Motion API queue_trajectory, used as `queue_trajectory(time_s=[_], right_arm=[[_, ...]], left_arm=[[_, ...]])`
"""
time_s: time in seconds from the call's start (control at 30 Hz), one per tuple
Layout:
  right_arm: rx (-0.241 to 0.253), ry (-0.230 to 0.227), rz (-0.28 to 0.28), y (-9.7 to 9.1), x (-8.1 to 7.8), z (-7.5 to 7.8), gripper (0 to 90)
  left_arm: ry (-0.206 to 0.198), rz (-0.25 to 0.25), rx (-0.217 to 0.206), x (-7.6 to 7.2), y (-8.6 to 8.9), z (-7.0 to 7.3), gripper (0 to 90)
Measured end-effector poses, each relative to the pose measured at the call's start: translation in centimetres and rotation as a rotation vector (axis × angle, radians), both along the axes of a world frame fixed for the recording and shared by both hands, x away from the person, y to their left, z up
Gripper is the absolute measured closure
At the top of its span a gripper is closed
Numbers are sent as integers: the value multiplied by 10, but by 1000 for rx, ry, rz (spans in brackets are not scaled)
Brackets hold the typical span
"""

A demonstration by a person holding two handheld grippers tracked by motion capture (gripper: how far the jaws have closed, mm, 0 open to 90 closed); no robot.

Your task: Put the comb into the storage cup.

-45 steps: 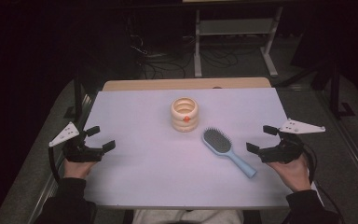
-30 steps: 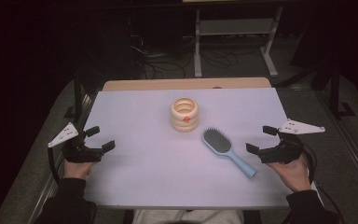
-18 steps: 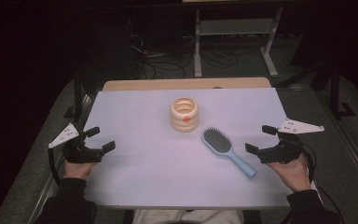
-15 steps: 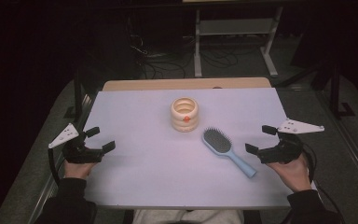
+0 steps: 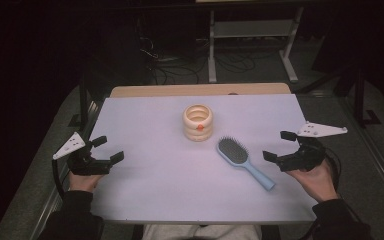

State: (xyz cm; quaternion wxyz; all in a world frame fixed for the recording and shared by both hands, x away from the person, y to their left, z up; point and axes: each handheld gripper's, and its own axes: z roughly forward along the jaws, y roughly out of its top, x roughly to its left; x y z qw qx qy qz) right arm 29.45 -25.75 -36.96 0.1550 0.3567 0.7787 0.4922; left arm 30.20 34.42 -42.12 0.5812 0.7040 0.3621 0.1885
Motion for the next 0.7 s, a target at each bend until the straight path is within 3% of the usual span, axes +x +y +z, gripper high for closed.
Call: queue_trajectory(time_s=[0.7], right_arm=[[-99, 45, 80, 30, 27, 21, 0]], left_arm=[[10, -6, -3, 0, 1, 0, 0]])
